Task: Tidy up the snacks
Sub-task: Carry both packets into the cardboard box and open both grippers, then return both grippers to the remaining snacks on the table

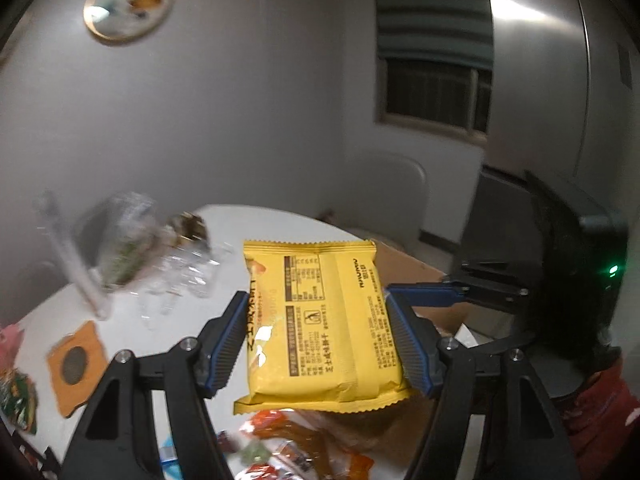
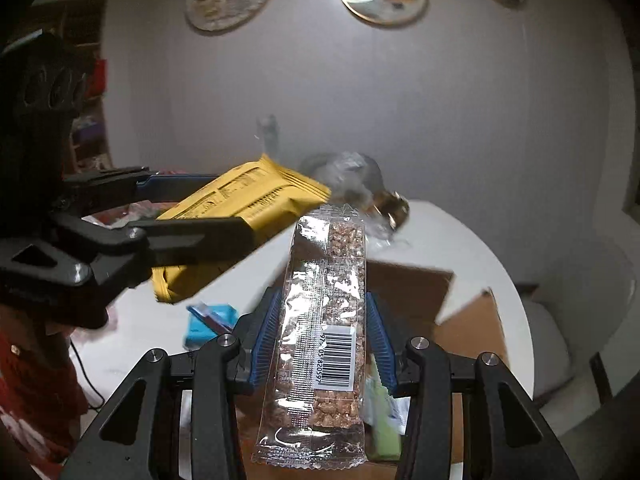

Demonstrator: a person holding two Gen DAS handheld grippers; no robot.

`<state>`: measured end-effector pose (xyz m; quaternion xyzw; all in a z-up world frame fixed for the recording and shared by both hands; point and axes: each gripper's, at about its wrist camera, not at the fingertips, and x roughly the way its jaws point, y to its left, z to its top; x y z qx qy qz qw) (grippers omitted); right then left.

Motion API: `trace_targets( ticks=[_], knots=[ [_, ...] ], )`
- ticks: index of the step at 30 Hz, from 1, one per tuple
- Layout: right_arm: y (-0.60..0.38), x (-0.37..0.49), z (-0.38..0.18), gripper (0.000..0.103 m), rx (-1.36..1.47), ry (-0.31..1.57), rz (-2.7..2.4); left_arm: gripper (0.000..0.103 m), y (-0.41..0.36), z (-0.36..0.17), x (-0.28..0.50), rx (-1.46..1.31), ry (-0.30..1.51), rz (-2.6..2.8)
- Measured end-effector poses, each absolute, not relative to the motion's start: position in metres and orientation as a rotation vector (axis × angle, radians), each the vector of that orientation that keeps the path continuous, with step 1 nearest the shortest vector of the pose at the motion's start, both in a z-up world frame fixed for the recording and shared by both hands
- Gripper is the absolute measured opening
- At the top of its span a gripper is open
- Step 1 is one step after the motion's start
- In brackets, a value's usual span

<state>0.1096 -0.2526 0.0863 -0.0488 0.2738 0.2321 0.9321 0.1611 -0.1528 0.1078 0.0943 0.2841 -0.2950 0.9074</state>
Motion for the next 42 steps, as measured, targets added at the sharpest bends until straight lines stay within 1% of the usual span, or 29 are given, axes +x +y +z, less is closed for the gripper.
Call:
trace_targets(
  ticks=[7, 15, 17, 18, 19, 20, 21, 22, 24, 29, 33, 42],
  knots=[
    [-0.267, 0.14, 0.055, 0.039, -0.095, 0.682, 0.471, 0.066, -0.187, 0.082, 0.198, 0.271, 0.723, -0.648],
    [-0.27, 0.163, 0.035, 0.039, -0.114, 0.753, 0.482, 0.066, -0.202, 0.054, 0.215, 0.315, 0.805, -0.647],
    [-0.268, 0.166, 0.03, 0.04, -0.121, 0.763, 0.472, 0.069, -0.204, 0.051, 0.218, 0.313, 0.816, -0.641],
    [-0.267, 0.168, 0.028, 0.04, -0.128, 0.766, 0.466, 0.074, -0.205, 0.051, 0.22, 0.312, 0.821, -0.637],
    [-0.266, 0.17, 0.025, 0.041, -0.137, 0.774, 0.46, 0.078, -0.206, 0.051, 0.221, 0.309, 0.823, -0.639],
    [-0.266, 0.17, 0.023, 0.042, -0.145, 0.785, 0.456, 0.08, -0.205, 0.051, 0.222, 0.302, 0.823, -0.646],
    [-0.265, 0.17, 0.022, 0.045, -0.149, 0.788, 0.451, 0.083, -0.205, 0.053, 0.221, 0.298, 0.816, -0.647],
    [-0.263, 0.172, 0.021, 0.054, -0.153, 0.789, 0.448, 0.085, -0.204, 0.054, 0.221, 0.297, 0.809, -0.645],
    [-0.262, 0.169, 0.021, 0.067, -0.172, 0.798, 0.449, 0.088, -0.202, 0.058, 0.217, 0.297, 0.799, -0.642],
    [-0.261, 0.151, 0.03, 0.068, -0.208, 0.771, 0.43, 0.088, -0.194, 0.07, 0.207, 0.289, 0.772, -0.627],
    [-0.263, 0.138, 0.042, 0.073, -0.196, 0.754, 0.427, 0.088, -0.183, 0.087, 0.19, 0.273, 0.733, -0.615],
    [-0.253, 0.097, 0.073, 0.073, -0.164, 0.685, 0.465, 0.088, -0.126, 0.12, 0.134, 0.233, 0.616, -0.531]
  ],
)
